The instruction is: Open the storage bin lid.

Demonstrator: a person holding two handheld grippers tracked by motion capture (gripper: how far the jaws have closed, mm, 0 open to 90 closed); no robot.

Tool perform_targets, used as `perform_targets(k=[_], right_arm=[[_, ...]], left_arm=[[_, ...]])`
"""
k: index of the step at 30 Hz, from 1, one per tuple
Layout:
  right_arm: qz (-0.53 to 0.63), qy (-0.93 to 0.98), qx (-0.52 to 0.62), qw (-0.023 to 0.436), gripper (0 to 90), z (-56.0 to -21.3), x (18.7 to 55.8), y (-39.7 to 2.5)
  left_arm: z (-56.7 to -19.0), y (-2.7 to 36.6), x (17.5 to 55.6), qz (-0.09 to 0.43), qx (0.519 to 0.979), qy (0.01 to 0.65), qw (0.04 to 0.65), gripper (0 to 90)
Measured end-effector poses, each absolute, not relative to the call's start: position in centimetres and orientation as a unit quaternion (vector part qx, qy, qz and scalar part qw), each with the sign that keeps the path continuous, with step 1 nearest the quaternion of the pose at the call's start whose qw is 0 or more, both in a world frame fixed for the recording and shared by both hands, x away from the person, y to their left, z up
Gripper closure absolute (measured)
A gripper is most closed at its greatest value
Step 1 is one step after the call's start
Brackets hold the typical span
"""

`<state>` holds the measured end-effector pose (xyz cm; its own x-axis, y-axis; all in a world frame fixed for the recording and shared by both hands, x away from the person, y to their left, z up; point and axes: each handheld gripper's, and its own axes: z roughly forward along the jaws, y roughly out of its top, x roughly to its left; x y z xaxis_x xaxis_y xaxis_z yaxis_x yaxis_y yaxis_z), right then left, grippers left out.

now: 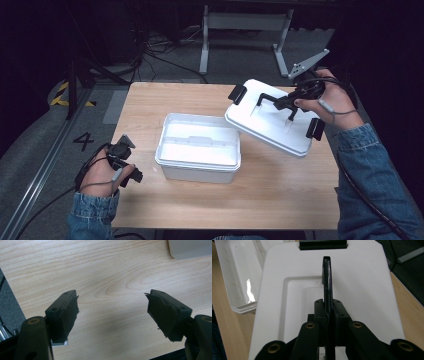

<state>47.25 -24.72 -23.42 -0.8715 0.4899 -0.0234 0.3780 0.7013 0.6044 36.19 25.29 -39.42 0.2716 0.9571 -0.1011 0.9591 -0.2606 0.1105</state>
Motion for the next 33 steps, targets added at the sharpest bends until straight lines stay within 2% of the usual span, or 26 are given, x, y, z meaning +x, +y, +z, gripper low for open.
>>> perform_targets(k=[22,33], right_arm=[[0.288,0.904,0.299,0.103,84.5,-27.2,48.7,-30.0],[0.28,0.902,0.32,0.073,84.5,-31.9,49.6,-31.0]], left_arm=[[-39.4,25.5,36.1,-0.007,0.792,0.606,0.075,25.3],[-39.5,25.4,36.1,-0.008,0.792,0.606,0.072,25.3]])
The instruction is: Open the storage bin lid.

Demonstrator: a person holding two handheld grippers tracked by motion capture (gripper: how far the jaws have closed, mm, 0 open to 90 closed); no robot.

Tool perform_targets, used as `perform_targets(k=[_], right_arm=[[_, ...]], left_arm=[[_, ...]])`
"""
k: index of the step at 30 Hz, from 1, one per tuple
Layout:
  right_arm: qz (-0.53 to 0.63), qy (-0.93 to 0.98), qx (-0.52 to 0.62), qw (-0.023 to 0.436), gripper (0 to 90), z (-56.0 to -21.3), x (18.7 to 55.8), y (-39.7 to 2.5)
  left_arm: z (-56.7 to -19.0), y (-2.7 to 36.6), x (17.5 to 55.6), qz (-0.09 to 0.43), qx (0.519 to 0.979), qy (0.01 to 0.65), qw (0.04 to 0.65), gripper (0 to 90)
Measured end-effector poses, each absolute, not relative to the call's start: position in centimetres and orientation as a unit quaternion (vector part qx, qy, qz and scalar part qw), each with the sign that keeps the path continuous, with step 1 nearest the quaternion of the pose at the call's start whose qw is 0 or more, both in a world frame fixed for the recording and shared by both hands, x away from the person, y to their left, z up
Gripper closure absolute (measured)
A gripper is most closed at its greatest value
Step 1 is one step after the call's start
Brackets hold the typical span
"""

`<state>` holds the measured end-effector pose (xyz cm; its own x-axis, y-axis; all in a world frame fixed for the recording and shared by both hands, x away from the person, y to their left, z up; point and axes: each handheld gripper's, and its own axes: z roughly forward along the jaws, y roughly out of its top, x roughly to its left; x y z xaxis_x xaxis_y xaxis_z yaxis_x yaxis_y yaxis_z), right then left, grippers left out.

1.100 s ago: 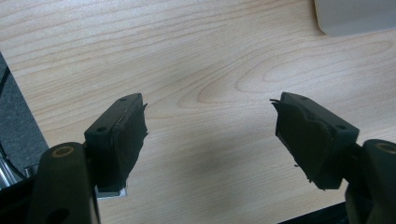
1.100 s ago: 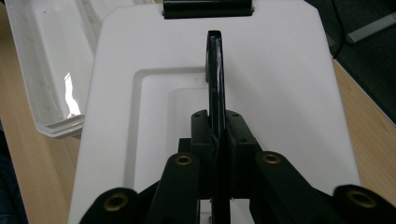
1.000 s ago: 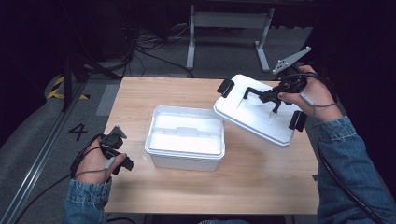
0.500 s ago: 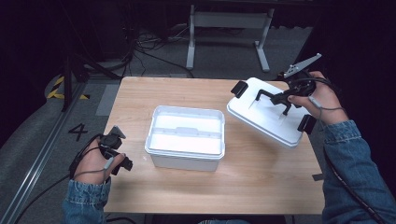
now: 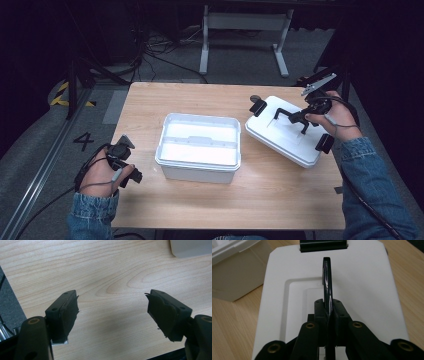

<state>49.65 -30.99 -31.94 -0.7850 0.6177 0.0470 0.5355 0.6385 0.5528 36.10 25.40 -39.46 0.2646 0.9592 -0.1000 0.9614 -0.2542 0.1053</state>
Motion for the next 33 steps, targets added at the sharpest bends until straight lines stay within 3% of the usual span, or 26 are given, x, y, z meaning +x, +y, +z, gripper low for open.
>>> perform_targets(k=[17,33], right_arm=[[0.272,0.9,0.337,0.049,84.5,-37.4,50.2,-31.4],[0.277,0.896,0.345,0.035,84.4,-40.4,50.4,-31.6]], left_arm=[[-39.5,25.3,36.1,-0.007,0.792,0.606,0.072,25.3],[-39.6,25.3,36.2,-0.007,0.794,0.604,0.069,25.3]])
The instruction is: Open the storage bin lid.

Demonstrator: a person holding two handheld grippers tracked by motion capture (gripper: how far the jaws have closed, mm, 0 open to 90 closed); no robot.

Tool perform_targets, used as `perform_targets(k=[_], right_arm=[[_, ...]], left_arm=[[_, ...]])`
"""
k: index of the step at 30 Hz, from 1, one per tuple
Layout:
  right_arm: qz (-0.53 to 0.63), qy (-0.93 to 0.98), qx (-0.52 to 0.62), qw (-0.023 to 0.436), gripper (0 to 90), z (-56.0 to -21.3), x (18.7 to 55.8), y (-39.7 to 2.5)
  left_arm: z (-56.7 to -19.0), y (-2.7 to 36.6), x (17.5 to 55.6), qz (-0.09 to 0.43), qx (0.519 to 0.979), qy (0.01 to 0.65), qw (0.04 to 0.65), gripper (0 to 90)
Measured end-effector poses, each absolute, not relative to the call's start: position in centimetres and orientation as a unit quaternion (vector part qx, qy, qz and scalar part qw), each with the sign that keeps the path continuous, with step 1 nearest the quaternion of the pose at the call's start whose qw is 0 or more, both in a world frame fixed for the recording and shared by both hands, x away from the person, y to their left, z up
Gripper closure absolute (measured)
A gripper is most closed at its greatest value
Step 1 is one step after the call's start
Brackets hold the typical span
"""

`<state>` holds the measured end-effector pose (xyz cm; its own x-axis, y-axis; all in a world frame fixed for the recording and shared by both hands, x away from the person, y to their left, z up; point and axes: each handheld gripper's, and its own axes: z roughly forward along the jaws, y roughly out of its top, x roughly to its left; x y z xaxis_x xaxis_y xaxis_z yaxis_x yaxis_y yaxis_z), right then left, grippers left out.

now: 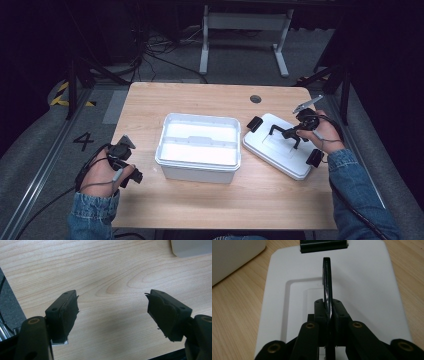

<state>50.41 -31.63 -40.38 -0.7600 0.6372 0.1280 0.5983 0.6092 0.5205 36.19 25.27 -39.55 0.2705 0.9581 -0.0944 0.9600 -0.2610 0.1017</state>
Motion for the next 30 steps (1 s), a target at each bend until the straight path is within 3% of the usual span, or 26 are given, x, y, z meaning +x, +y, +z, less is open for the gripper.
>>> perform_targets(k=[12,20,23,30], right_arm=[[0.288,0.889,0.356,0.018,83.1,-41.6,50.5,-32.2],[0.301,0.879,0.368,0.034,52.2,-41.5,50.5,-33.0],[0.306,0.879,0.363,0.054,47.3,-40.9,50.2,-33.2],[0.338,0.873,0.342,0.077,45.7,-38.2,48.3,-32.4]], left_arm=[[-39.7,25.0,36.4,-0.008,0.796,0.601,0.068,25.3],[-39.6,24.8,36.6,-0.011,0.8,0.597,0.065,25.3],[-39.6,24.7,36.7,-0.009,0.8,0.596,0.066,25.3],[-39.6,24.6,36.8,-0.009,0.801,0.595,0.064,25.3]])
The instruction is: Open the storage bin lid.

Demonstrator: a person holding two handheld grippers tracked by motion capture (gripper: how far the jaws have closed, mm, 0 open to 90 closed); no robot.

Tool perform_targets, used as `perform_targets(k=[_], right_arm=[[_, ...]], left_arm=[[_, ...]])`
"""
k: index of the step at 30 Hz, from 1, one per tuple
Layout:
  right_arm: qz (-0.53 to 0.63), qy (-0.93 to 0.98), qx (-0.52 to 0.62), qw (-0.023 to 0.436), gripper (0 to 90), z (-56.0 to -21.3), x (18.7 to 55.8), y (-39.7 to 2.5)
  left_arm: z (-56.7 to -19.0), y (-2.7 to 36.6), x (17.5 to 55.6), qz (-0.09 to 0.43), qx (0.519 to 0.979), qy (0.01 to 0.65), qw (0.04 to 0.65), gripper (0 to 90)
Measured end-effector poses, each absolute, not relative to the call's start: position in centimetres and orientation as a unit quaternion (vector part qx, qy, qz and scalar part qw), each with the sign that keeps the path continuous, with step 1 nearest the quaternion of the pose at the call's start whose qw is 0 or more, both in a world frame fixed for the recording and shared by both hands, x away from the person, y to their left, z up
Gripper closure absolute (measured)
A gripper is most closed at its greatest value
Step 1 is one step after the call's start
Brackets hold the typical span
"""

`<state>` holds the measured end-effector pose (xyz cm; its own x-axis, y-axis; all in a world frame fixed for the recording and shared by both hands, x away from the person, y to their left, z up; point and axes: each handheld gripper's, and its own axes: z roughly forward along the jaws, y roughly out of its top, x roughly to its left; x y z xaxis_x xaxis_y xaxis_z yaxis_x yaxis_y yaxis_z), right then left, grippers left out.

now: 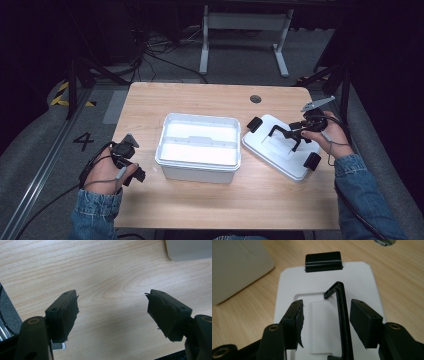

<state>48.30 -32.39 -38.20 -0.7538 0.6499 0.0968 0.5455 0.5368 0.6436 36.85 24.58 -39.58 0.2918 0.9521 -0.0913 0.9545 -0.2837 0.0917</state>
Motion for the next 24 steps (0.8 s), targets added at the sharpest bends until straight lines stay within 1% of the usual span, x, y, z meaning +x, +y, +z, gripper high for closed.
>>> perform_targets(k=[2,9,14,24], right_arm=[[0.348,0.873,0.333,0.08,45.7,-37.4,47.4,-31.9],[0.369,0.875,0.307,0.065,45.7,-35.6,44.4,-30.5],[0.356,0.887,0.289,0.058,47.1,-35.6,42.6,-29.3],[0.349,0.897,0.269,0.04,48.2,-35.7,39.9,-27.3]], left_arm=[[-39.6,24.5,36.9,-0.008,0.801,0.595,0.065,25.2],[-39.8,24.4,37.0,-0.012,0.804,0.591,0.061,25.1],[-39.6,25.0,36.5,-0.01,0.795,0.603,0.069,25.2],[-39.5,25.4,36.4,-0.011,0.793,0.604,0.073,25.2]])
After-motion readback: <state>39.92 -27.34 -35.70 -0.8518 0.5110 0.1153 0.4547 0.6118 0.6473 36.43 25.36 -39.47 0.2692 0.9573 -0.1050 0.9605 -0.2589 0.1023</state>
